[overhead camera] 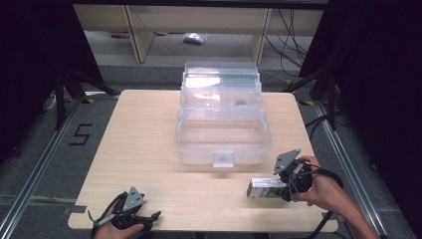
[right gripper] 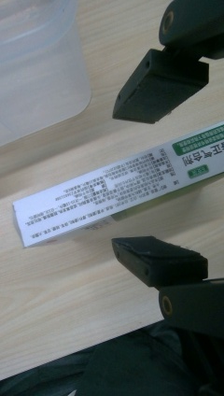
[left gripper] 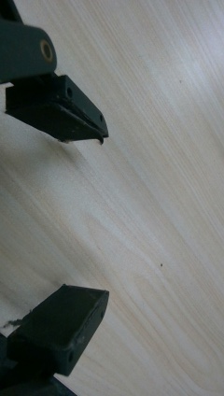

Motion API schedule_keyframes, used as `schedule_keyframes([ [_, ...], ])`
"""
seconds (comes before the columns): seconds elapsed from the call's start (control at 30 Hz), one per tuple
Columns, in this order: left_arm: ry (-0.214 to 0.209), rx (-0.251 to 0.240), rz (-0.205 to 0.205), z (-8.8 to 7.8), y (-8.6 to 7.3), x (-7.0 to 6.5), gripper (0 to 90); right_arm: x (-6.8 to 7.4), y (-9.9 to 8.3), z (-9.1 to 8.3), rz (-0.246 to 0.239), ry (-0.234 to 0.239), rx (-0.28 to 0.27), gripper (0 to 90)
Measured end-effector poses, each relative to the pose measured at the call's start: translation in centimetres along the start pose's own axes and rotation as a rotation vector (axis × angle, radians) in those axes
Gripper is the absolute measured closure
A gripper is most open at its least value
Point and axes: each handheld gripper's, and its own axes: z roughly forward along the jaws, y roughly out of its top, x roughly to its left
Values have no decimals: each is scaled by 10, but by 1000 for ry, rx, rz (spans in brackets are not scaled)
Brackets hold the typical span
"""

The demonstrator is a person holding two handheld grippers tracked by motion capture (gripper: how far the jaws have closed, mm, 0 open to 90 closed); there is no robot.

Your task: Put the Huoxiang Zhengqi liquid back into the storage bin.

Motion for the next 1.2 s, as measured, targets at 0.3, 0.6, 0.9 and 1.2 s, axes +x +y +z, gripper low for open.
schedule_keyframes([
  [0.3, 0, 0, 6, 0, 0, 0, 179, -5, 7, 14, -49, 30, 65, 360],
  [0.6, 3, 9, 17, -1, 0, 1, 180, -7, 14, 26, -90, 71, 140, 402],
  [0.9, 10, 4, 17, 0, 0, 2, 180, -8, 15, 34, -123, 91, 203, 471],
  [1.2, 10, 6, 19, 0, 0, 2, 179, -9, 15, 41, -169, 99, 244, 520],
])
